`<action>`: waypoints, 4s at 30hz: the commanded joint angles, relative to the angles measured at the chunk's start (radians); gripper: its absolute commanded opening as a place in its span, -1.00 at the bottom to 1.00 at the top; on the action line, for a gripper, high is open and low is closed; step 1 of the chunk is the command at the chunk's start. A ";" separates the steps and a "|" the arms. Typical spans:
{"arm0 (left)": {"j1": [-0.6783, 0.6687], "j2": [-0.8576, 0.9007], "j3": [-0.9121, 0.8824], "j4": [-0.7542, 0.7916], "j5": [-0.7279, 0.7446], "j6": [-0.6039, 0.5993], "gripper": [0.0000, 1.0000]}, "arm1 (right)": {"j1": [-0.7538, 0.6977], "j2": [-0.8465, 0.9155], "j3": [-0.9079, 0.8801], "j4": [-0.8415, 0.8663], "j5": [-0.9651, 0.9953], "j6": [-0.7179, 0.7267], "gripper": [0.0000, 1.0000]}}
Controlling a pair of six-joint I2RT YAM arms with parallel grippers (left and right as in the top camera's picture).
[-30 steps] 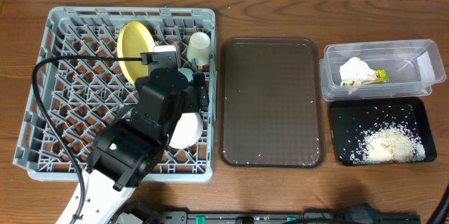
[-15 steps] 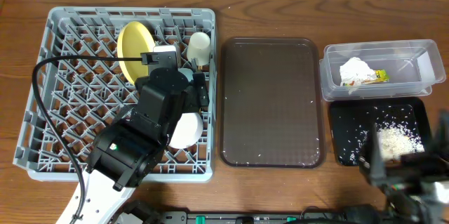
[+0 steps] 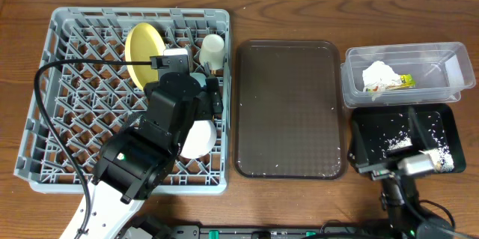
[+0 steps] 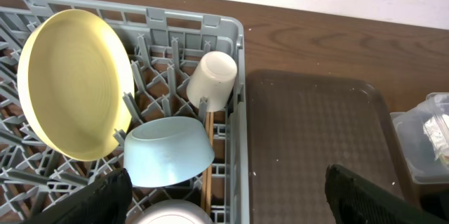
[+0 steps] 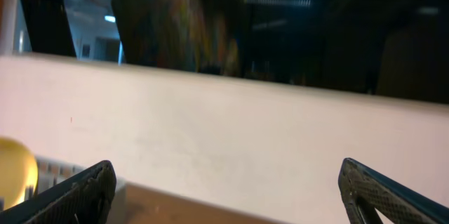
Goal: Sort waste into correct bins and load items into the dishwasher rack
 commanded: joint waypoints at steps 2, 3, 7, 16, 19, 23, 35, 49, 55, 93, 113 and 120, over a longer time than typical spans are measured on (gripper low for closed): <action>0.004 0.003 0.003 -0.003 -0.013 0.012 0.79 | -0.002 -0.008 -0.074 0.000 0.003 0.006 0.98; 0.004 0.003 0.003 -0.003 -0.013 0.013 0.79 | 0.000 -0.008 -0.091 0.000 0.003 0.008 0.99; 0.004 0.003 0.003 -0.003 -0.013 0.013 0.79 | 0.015 -0.008 -0.154 0.000 0.022 0.008 0.99; 0.004 0.003 0.003 -0.003 -0.013 0.012 0.79 | 0.018 -0.008 -0.152 -0.270 0.067 0.000 0.99; 0.004 0.003 0.003 -0.003 -0.013 0.012 0.79 | 0.018 -0.008 -0.151 -0.310 0.075 0.000 0.98; 0.004 0.003 0.003 -0.003 -0.013 0.013 0.79 | 0.018 -0.008 -0.151 -0.309 0.075 0.000 0.99; 0.004 0.003 0.003 -0.003 -0.013 0.012 0.79 | 0.016 -0.006 -0.151 -0.309 0.075 0.000 0.99; 0.004 0.003 0.003 -0.003 -0.013 0.013 0.79 | 0.016 -0.006 -0.151 -0.309 0.075 0.000 0.98; 0.006 -0.089 -0.025 -0.040 -0.013 0.012 0.79 | 0.016 -0.006 -0.151 -0.309 0.075 0.000 0.99; 0.521 -1.036 -1.061 1.018 0.347 -0.194 0.79 | 0.016 -0.006 -0.151 -0.309 0.075 0.000 0.99; 0.517 -1.036 -1.122 0.689 0.348 0.365 0.79 | 0.016 -0.006 -0.151 -0.309 0.075 0.000 0.99; 0.517 -1.037 -1.122 0.589 0.344 0.477 0.79 | 0.016 -0.006 -0.151 -0.309 0.075 0.000 0.99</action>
